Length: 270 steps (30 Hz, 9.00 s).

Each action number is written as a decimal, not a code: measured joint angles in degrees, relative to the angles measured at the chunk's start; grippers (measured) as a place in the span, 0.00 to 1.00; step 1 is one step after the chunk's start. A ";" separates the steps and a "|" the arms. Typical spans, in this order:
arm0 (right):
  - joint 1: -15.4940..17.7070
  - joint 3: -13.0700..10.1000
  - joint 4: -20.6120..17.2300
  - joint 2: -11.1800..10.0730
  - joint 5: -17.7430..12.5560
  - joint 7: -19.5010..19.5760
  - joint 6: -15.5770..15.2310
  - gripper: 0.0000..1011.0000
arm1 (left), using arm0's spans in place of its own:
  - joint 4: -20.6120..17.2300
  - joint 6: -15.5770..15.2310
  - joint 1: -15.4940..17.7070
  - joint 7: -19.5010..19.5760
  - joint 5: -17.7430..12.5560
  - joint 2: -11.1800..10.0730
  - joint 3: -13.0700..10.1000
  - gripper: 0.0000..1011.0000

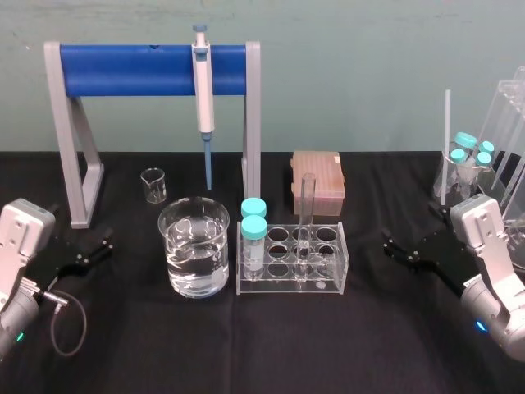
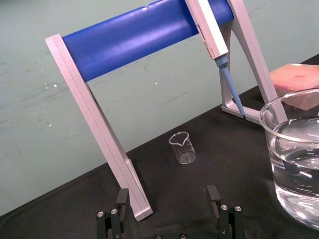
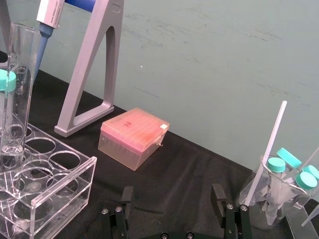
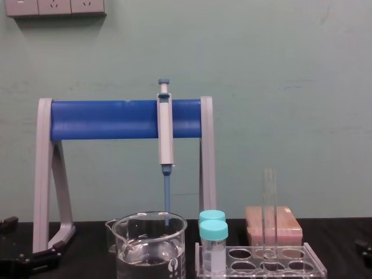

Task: Hold the test tube with one hand and immerse one end into the beaker, then return it to the test tube rack.

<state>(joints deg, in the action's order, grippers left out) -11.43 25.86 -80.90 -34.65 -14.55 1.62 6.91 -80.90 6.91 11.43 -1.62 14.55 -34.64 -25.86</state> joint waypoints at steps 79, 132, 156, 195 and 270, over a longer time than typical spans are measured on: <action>-6.60 -2.86 0.09 6.45 -17.72 -31.38 -9.55 0.99 | 0.00 0.00 0.00 0.00 0.00 0.00 0.00 0.99; -11.89 -0.19 6.63 9.59 -15.82 -33.45 -9.32 0.39 | 0.00 0.00 0.00 0.00 0.00 0.00 0.00 0.99; -11.45 -0.71 6.43 9.83 -16.57 -34.43 -7.64 0.22 | 0.00 0.00 0.00 0.00 0.00 0.00 0.00 0.99; -13.55 -4.44 -1.44 6.42 -18.59 -34.26 -5.47 0.22 | 0.00 0.00 0.00 0.00 0.00 0.00 0.00 0.99; -12.93 -3.62 -1.25 6.02 -19.80 -34.57 -5.81 0.22 | 0.00 0.00 0.00 0.00 0.00 0.00 0.00 0.99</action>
<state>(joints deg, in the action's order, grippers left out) -24.37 22.24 -82.14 -28.62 -34.34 -32.95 1.10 -80.90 6.91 11.43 -1.62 14.55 -34.64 -25.86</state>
